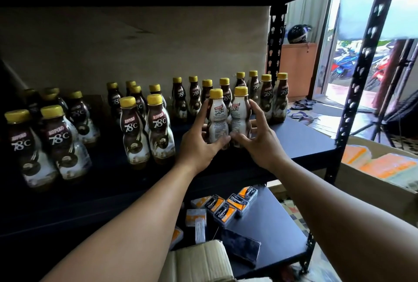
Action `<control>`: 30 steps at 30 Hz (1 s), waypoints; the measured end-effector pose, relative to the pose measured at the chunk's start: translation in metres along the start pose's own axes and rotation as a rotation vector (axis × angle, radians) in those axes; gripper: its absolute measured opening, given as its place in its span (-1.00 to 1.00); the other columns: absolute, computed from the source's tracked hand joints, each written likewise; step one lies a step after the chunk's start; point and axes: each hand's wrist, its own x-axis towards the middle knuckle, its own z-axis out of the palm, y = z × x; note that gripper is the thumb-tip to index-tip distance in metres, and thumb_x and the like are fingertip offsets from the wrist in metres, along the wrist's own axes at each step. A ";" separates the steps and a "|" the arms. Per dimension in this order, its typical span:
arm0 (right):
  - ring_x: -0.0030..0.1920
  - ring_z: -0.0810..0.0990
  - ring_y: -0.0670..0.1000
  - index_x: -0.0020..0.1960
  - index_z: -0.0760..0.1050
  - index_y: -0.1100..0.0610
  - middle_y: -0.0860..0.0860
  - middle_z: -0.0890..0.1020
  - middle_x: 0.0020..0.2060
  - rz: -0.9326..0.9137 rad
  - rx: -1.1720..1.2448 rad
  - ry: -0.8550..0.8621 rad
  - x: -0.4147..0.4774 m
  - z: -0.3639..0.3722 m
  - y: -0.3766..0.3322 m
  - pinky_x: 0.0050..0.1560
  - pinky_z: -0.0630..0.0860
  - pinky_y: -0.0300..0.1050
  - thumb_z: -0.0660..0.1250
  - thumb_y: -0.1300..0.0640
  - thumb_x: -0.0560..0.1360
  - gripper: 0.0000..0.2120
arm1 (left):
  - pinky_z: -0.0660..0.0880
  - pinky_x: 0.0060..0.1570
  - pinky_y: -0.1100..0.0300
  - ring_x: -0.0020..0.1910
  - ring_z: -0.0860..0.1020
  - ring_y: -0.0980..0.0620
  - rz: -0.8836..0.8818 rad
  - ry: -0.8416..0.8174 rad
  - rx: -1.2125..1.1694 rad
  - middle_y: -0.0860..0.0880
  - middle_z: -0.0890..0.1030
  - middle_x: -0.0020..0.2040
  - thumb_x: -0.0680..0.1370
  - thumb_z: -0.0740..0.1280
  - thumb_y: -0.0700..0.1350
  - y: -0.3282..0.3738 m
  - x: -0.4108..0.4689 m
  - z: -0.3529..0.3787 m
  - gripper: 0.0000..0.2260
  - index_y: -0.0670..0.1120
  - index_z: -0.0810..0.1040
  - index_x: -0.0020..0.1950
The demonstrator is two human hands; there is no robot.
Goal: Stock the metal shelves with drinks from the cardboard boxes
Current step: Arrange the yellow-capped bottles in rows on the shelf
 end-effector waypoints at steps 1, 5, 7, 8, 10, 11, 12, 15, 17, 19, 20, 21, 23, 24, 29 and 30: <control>0.06 0.65 -0.12 0.60 -0.01 -0.30 -0.20 0.62 0.06 -0.005 0.004 -0.006 0.000 0.000 0.000 0.16 0.62 0.19 0.52 0.04 0.51 -0.09 | 0.33 -0.08 0.56 0.05 0.44 0.50 0.002 0.005 -0.001 0.26 0.49 0.17 0.50 0.52 0.04 -0.001 0.000 0.000 -0.12 0.36 -0.01 0.59; -0.01 0.69 -0.03 0.59 -0.07 -0.34 -0.17 0.67 0.02 -0.007 -0.002 -0.017 0.000 0.001 0.003 0.15 0.61 0.19 0.48 0.02 0.54 -0.10 | 0.46 0.14 0.22 0.24 0.53 0.12 -0.014 0.015 -0.002 -0.01 0.55 0.29 0.52 0.50 0.02 -0.007 0.001 0.001 -0.11 0.35 -0.05 0.60; 0.02 0.68 -0.08 0.60 -0.08 -0.32 -0.19 0.66 0.08 0.001 0.027 -0.021 0.000 0.000 0.002 0.19 0.59 0.17 0.49 0.01 0.53 -0.08 | 0.44 0.20 0.14 0.30 0.51 0.06 -0.022 0.012 -0.002 -0.03 0.53 0.33 0.52 0.50 0.02 -0.007 0.002 0.001 -0.10 0.36 -0.07 0.60; 0.05 0.66 -0.16 0.61 -0.08 -0.30 -0.23 0.62 0.11 0.001 0.040 -0.026 -0.001 0.000 0.000 0.20 0.60 0.13 0.52 0.00 0.51 -0.05 | 0.43 0.20 0.13 0.31 0.50 0.07 -0.021 0.009 -0.003 -0.02 0.53 0.34 0.52 0.50 0.03 -0.007 0.002 0.001 -0.10 0.36 -0.08 0.60; 0.09 0.60 -0.27 0.62 -0.05 -0.23 -0.30 0.53 0.13 -0.015 0.043 -0.024 -0.001 -0.001 -0.003 0.18 0.61 0.03 0.58 0.00 0.44 0.02 | 0.42 0.17 0.15 0.25 0.50 0.12 -0.020 0.004 -0.011 0.03 0.52 0.32 0.50 0.51 0.05 -0.007 0.002 0.001 -0.09 0.33 -0.07 0.61; 0.10 0.60 -0.24 0.62 -0.04 -0.22 -0.28 0.53 0.13 -0.020 0.045 -0.021 -0.001 -0.001 -0.002 0.17 0.62 0.05 0.60 0.02 0.42 0.03 | 0.45 0.15 0.14 0.21 0.51 0.14 -0.020 0.002 -0.019 0.04 0.52 0.31 0.49 0.53 0.05 -0.007 0.002 0.001 -0.08 0.32 -0.06 0.61; 0.11 0.60 -0.20 0.62 -0.02 -0.22 -0.23 0.55 0.14 -0.015 0.043 -0.017 -0.001 -0.001 -0.001 0.17 0.63 0.09 0.60 0.05 0.41 0.03 | 0.48 0.14 0.13 0.18 0.53 0.14 -0.019 0.003 -0.027 0.05 0.53 0.29 0.47 0.54 0.04 -0.006 0.002 0.001 -0.07 0.33 -0.04 0.60; 0.09 0.63 -0.15 0.60 -0.03 -0.30 -0.15 0.61 0.09 0.005 0.044 -0.019 0.000 -0.003 0.002 0.17 0.63 0.08 0.58 0.12 0.45 0.01 | 0.47 0.14 0.19 0.15 0.55 0.16 -0.007 0.016 -0.011 0.06 0.57 0.20 0.46 0.56 0.01 -0.007 0.002 0.002 -0.06 0.32 -0.02 0.60; 0.07 0.66 -0.15 0.60 -0.05 -0.34 -0.18 0.64 0.05 0.010 0.062 -0.023 0.000 -0.003 0.004 0.16 0.61 0.00 0.55 0.14 0.48 0.00 | 0.45 0.17 0.19 0.20 0.53 0.16 0.009 0.026 0.000 0.07 0.57 0.25 0.47 0.56 0.01 -0.007 0.002 0.002 -0.06 0.31 -0.03 0.61; 0.06 0.68 -0.15 0.60 -0.07 -0.34 -0.21 0.66 0.04 0.011 0.066 -0.026 0.000 -0.003 0.004 0.17 0.58 -0.02 0.55 0.14 0.48 0.01 | 0.48 0.21 0.11 0.24 0.52 0.15 0.020 0.031 0.014 0.07 0.54 0.32 0.47 0.55 0.02 -0.007 0.003 0.002 -0.05 0.34 -0.05 0.60; 0.06 0.68 -0.15 0.60 -0.07 -0.34 -0.22 0.67 0.05 0.010 0.063 -0.027 0.000 -0.003 0.004 0.19 0.58 0.00 0.55 0.14 0.48 0.01 | 0.50 0.20 0.09 0.22 0.53 0.16 0.018 0.032 0.020 0.07 0.55 0.31 0.47 0.55 0.02 -0.007 0.003 0.001 -0.05 0.35 -0.06 0.59; 0.07 0.68 -0.15 0.59 -0.07 -0.35 -0.22 0.67 0.06 0.009 0.061 -0.030 0.000 -0.002 0.005 0.20 0.58 0.01 0.55 0.13 0.48 0.01 | 0.51 0.17 0.10 0.18 0.53 0.18 0.012 0.029 0.023 0.07 0.56 0.27 0.47 0.55 0.03 -0.008 0.003 0.001 -0.04 0.34 -0.07 0.60; 0.08 0.67 -0.15 0.59 -0.05 -0.36 -0.16 0.66 0.11 0.013 0.053 -0.035 0.000 -0.003 0.004 0.20 0.60 0.02 0.55 0.12 0.48 0.00 | 0.48 0.10 0.18 0.10 0.51 0.31 0.006 0.023 0.024 0.10 0.55 0.19 0.47 0.55 0.03 -0.007 0.002 0.001 -0.04 0.32 -0.08 0.61; 0.09 0.67 -0.14 0.59 -0.04 -0.35 -0.13 0.66 0.14 0.013 0.051 -0.035 0.000 -0.003 0.004 0.20 0.61 0.02 0.55 0.12 0.47 -0.01 | 0.46 0.07 0.22 0.07 0.48 0.37 0.009 0.020 0.028 0.12 0.54 0.17 0.47 0.55 0.02 -0.007 0.002 0.001 -0.04 0.32 -0.08 0.61; 0.09 0.66 -0.17 0.60 0.03 -0.29 -0.21 0.64 0.11 0.016 0.049 -0.039 0.000 -0.004 0.002 0.19 0.62 0.00 0.55 0.12 0.48 -0.06 | 0.53 0.10 0.16 0.08 0.53 0.29 0.020 0.023 0.034 0.08 0.57 0.17 0.47 0.55 0.00 -0.007 0.002 0.001 -0.07 0.34 -0.03 0.59; 0.08 0.67 -0.17 0.60 0.04 -0.29 -0.21 0.64 0.11 0.018 0.052 -0.041 0.000 -0.004 0.003 0.19 0.62 0.00 0.55 0.12 0.48 -0.07 | 0.54 0.10 0.17 0.09 0.54 0.27 0.021 0.025 0.037 0.06 0.59 0.18 0.47 0.55 -0.01 -0.006 0.002 0.001 -0.07 0.32 -0.02 0.60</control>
